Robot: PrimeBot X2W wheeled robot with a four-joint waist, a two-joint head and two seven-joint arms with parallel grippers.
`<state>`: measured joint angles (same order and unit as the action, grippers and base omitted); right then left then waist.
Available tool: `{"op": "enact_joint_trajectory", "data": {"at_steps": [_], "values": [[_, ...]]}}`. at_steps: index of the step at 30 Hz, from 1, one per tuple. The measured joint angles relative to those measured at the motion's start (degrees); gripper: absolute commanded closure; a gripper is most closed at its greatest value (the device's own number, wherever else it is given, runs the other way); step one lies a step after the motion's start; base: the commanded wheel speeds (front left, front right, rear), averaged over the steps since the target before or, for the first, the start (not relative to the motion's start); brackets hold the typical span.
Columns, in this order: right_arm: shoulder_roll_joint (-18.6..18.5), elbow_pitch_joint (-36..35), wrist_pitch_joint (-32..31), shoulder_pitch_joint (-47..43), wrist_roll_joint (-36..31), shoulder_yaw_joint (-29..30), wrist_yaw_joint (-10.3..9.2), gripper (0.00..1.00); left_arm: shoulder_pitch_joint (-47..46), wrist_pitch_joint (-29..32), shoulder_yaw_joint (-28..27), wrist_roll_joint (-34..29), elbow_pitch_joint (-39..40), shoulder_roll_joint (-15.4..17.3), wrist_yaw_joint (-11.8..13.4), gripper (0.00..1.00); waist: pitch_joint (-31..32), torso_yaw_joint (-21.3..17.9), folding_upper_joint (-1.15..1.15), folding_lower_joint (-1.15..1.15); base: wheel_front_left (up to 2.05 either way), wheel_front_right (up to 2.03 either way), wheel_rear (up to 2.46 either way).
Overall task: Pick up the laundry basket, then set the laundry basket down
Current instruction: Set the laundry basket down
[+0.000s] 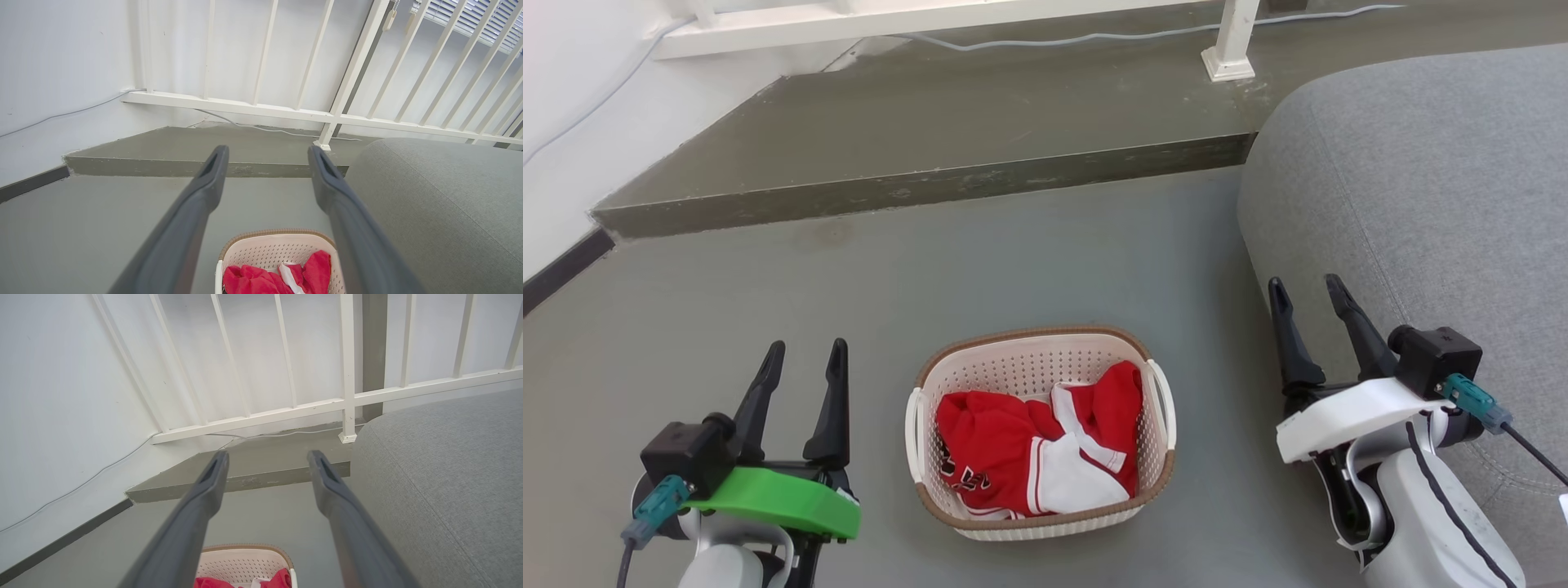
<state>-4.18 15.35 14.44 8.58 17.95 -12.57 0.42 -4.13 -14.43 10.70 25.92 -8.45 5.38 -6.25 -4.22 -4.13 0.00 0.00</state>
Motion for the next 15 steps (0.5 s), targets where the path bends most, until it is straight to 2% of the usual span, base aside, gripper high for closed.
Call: {"op": "enact_joint_trajectory", "data": {"at_steps": [15], "values": [[0.41, -0.83, 0.00, -1.02, -0.64, 1.07, 0.48, 0.00, 0.85, 0.00, -1.13, -1.58, 1.04, -0.81, -0.57, 0.00, -0.51, -0.13, 0.00, 0.00, 0.00, 0.00, 0.00]]}}
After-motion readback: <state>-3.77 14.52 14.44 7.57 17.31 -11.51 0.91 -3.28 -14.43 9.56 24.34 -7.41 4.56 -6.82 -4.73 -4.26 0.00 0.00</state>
